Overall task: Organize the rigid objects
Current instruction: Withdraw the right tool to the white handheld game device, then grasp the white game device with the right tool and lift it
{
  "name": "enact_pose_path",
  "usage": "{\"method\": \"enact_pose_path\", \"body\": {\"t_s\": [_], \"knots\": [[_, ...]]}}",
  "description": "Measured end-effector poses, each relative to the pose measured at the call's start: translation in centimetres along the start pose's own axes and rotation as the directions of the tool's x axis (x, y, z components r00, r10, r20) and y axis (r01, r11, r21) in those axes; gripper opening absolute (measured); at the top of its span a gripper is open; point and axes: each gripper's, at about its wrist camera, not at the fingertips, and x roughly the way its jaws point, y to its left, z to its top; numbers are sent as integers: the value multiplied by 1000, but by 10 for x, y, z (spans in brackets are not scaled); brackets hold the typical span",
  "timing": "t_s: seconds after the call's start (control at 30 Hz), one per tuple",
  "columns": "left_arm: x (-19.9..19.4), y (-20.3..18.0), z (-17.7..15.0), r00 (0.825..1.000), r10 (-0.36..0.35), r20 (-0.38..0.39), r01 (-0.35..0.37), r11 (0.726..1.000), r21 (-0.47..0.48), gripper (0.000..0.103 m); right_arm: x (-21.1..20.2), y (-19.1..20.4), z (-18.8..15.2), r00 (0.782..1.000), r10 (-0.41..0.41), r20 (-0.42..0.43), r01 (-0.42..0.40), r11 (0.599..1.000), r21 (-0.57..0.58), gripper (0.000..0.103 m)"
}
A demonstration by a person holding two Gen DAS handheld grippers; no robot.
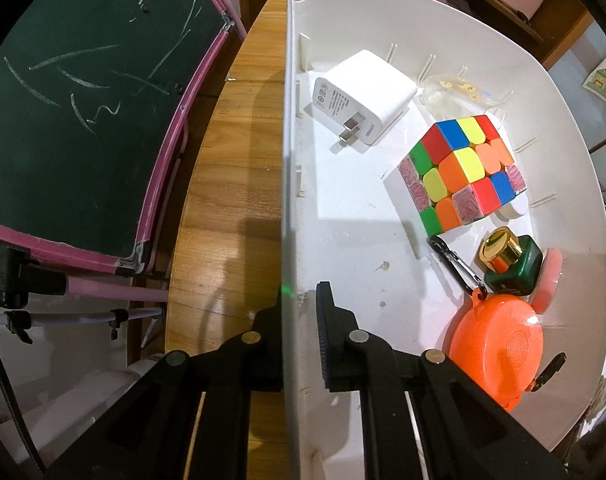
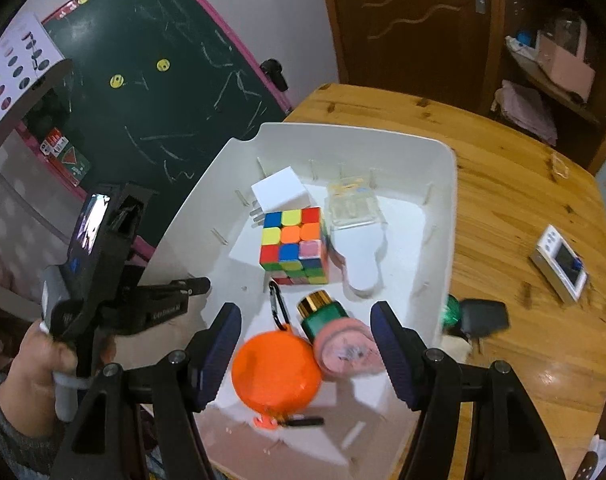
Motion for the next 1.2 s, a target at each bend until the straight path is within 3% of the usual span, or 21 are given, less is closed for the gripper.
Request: {"method": "enact_pose_path", "body": {"t_s": [0.27,0.43,0.53,0.7,0.8,0.97,1.1,1.2], "knots": [[1,-2,-2,1000,8,-3,-8,1000,3,12,-42,-32,-13,994,-93,64,93,996,11,68],[0,-3,-1,1000,11,-4,-11,1000,4,12,-66,-74,-10,976,-187,113,186,982,18,68],[0,-4,-2,1000,18,-4,-18,1000,3,12,-70,-116,-2,955,-264,132,259,964,52,68],[1,-3,-2,1000,20,-8,-20,1000,-6,12,-52,-189,12,948,-309,79,298,946,126,68],[1,-3,-1,999,33,-12,-33,999,-5,12,-37,-224,20,934,-350,65,342,933,109,68],[4,-5,-1,998,51,-22,-51,999,-5,12,5,-268,29,953,-302,-1,301,952,56,68],[6,-5,-1,998,62,-30,-62,998,-4,12,36,-281,28,955,-291,-64,289,957,-35,68],[7,-5,1,997,70,-32,-70,998,-6,12,51,-284,25,972,-224,-77,217,972,-86,70]]}}
